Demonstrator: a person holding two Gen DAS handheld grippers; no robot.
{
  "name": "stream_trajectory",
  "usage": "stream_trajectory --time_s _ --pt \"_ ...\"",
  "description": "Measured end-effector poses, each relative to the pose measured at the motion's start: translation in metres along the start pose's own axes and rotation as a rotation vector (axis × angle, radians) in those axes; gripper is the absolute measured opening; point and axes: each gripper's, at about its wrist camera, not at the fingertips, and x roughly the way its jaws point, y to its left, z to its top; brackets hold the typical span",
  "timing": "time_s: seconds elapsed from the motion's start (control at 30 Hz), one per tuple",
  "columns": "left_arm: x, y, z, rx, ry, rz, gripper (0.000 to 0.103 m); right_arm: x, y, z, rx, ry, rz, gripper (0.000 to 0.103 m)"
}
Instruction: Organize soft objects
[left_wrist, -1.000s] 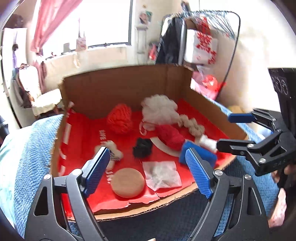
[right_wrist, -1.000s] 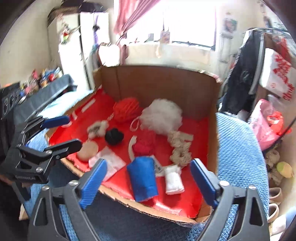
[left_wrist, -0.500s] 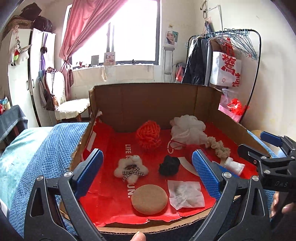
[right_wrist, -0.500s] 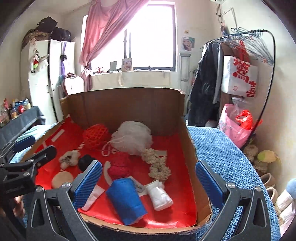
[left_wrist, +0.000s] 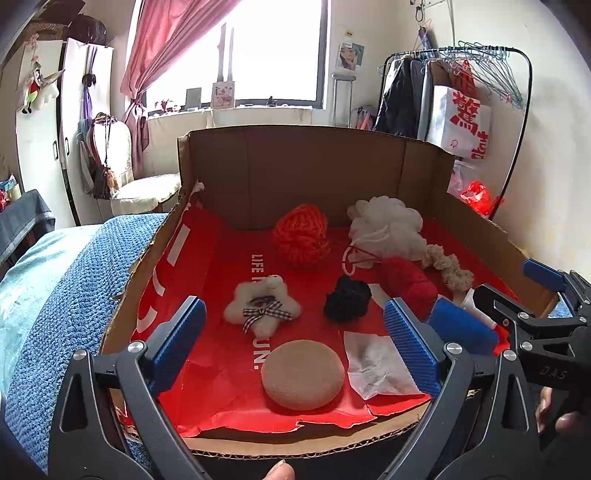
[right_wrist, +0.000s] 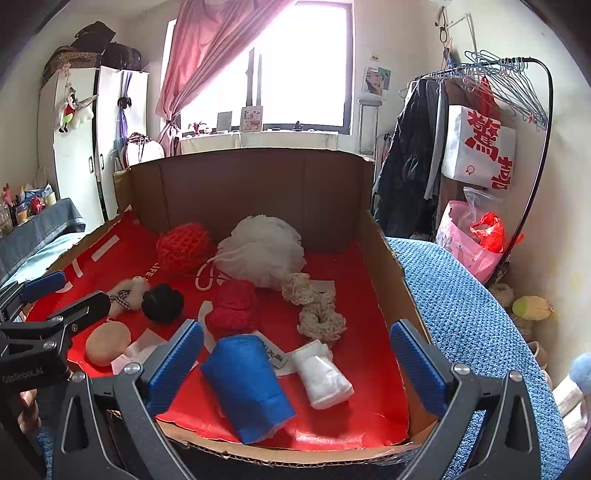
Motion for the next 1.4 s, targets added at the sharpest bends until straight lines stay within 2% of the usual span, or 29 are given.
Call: stream_trajectory --time_s 0.33,1.4 --pt "0.0034 0.0035 -0.0029 -0.004 0.024 0.015 0.098 0.0059 0.0015 -0.0017 -0.003 0.026 0.007 0.103" --pt "0.0074 0.0016 -0.0042 0.011 0.047 0.022 0.098 0.0047 0.0018 -0.0008 -0.01 0.016 -0.004 0.103"
